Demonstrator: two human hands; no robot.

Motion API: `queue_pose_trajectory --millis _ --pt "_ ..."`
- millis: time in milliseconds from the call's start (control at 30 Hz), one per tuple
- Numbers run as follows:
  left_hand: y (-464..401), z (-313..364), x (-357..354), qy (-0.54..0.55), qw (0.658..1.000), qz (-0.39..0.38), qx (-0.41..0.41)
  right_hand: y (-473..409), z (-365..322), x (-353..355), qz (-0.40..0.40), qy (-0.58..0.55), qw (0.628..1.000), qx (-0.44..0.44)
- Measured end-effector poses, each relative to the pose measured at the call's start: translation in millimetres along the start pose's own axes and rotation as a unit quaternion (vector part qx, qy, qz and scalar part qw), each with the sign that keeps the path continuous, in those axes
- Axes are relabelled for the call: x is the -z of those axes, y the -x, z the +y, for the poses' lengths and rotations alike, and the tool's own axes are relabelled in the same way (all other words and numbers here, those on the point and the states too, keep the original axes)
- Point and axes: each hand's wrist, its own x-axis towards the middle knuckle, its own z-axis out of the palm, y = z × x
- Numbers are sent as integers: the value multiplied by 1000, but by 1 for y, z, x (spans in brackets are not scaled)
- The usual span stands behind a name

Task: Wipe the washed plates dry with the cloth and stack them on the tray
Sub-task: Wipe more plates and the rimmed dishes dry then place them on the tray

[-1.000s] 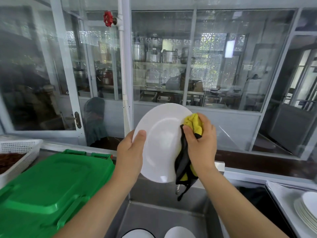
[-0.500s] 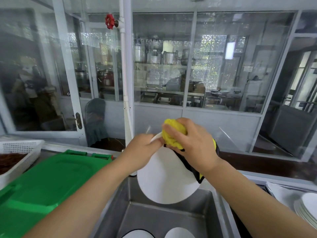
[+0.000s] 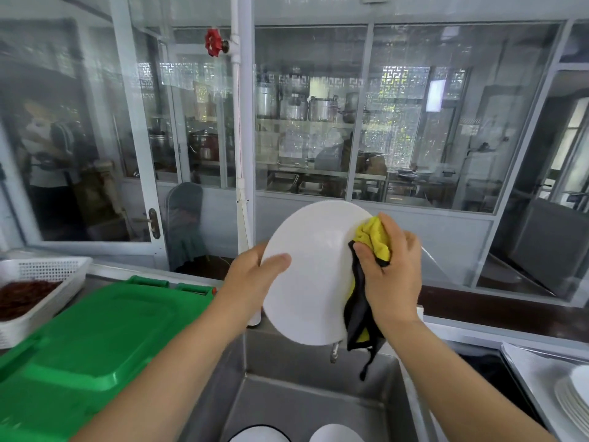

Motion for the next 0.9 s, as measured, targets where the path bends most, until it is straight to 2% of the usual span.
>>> queue_pose_trajectory --millis 100,233,333,400,500,667,833,900 --pt "-10 10 12 -89 994 -62 34 -2 -2 4 -47 80 990 109" --pt "-9 9 7 -147 988 -48 14 -4 -12 5 -40 151 959 237" --pt "-5 9 -6 -187 980 -62 -13 -5 -23 -2 -50 170 910 375" --pt "-1 9 -10 -188 981 -57 -15 -5 -29 -7 -59 174 892 413" --pt "3 5 -5 -140 989 -38 -16 -7 -30 -5 -60 169 904 387" --pt "4 3 7 -17 998 57 1 1 -14 4 -40 188 954 228" --pt "3 1 2 74 991 110 11 25 -23 -9 -46 258 953 152" --pt "2 -2 -3 96 987 124 22 25 -32 -15 -68 253 952 160"
